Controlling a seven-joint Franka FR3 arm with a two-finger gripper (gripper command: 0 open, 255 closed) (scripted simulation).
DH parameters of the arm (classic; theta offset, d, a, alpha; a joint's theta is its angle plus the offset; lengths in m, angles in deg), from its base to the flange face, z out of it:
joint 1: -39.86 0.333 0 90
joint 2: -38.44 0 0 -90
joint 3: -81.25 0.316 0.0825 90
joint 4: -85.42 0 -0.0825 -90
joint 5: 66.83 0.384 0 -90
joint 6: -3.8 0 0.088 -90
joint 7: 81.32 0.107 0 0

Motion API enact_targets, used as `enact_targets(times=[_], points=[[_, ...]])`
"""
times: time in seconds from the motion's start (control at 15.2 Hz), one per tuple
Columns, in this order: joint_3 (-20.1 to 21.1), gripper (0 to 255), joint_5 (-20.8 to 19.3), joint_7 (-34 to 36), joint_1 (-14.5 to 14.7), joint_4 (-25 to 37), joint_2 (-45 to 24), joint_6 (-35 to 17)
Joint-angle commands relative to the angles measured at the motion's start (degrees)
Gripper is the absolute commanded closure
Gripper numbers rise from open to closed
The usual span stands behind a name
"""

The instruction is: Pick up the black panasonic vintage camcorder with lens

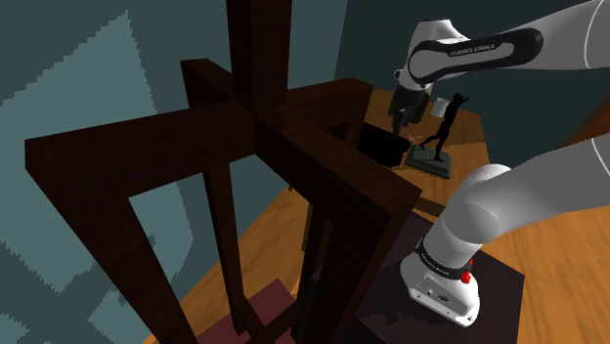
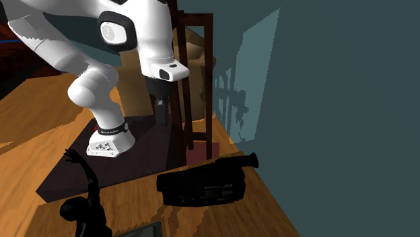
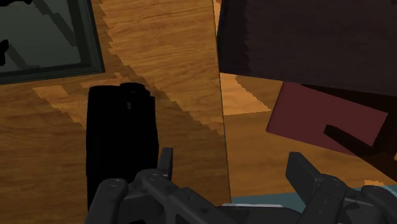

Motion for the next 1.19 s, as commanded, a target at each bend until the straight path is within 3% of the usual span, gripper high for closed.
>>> enact_targets(times=[0.0, 0.4, 0.66, 1.12], points=[[-3.3, 0, -0.8, -3.2, 0.1, 0.9, -3.6, -3.6], [-13.2, 0, 1.1, -13.5, 2.3, 5.3, -15.6, -13.3], [-20.1, 0, 7.8, -23.3, 5.2, 9.6, -26.0, -19.6], [-21.5, 0, 11.6, -26.0, 5.8, 7.7, -30.7, -25.1]])
